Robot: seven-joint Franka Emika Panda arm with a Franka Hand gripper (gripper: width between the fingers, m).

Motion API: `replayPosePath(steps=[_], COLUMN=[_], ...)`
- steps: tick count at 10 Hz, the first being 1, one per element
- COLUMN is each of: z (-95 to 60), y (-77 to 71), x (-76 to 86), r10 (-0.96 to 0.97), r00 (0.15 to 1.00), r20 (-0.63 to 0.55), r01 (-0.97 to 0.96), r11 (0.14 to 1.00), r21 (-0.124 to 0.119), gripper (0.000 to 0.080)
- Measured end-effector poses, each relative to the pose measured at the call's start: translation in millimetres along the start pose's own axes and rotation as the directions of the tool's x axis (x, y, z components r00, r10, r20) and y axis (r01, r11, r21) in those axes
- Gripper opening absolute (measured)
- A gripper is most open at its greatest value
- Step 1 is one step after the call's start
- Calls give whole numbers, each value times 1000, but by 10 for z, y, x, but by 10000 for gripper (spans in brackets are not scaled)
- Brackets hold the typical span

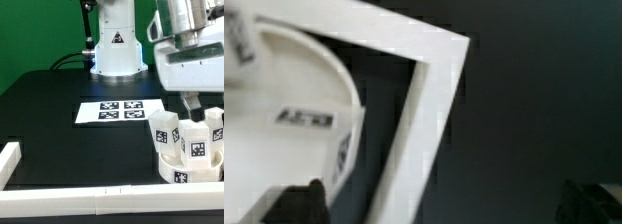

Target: Assemble stool

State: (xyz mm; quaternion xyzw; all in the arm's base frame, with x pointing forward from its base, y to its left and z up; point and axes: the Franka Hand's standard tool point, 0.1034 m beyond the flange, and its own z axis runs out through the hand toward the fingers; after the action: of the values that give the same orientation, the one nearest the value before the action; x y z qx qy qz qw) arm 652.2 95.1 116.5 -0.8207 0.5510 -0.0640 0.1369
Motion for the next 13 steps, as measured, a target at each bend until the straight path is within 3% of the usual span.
replayPosePath(steps=[1, 3, 6, 7, 8, 9, 10, 11, 13], z=[-103, -123, -121, -97, -59, -16, -62, -63, -16], y=[-36, -26, -10, 53, 79, 109, 130, 165, 282], x=[60, 100, 147, 196, 230, 268, 355, 354, 315], r10=[-167, -419, -590, -774, -873, -895, -890, -886, -848], r00=[986, 906, 806, 627, 470, 426, 450, 456, 508], r20=[25, 61, 58, 93, 131, 132, 74, 80, 152], r01=[168, 422, 592, 779, 882, 905, 892, 889, 861], r11=[986, 905, 804, 620, 460, 417, 444, 449, 503], r21=[-11, -53, -53, -93, -101, -88, -83, -91, -73], gripper=[649, 649, 649, 649, 649, 649, 649, 649, 649])
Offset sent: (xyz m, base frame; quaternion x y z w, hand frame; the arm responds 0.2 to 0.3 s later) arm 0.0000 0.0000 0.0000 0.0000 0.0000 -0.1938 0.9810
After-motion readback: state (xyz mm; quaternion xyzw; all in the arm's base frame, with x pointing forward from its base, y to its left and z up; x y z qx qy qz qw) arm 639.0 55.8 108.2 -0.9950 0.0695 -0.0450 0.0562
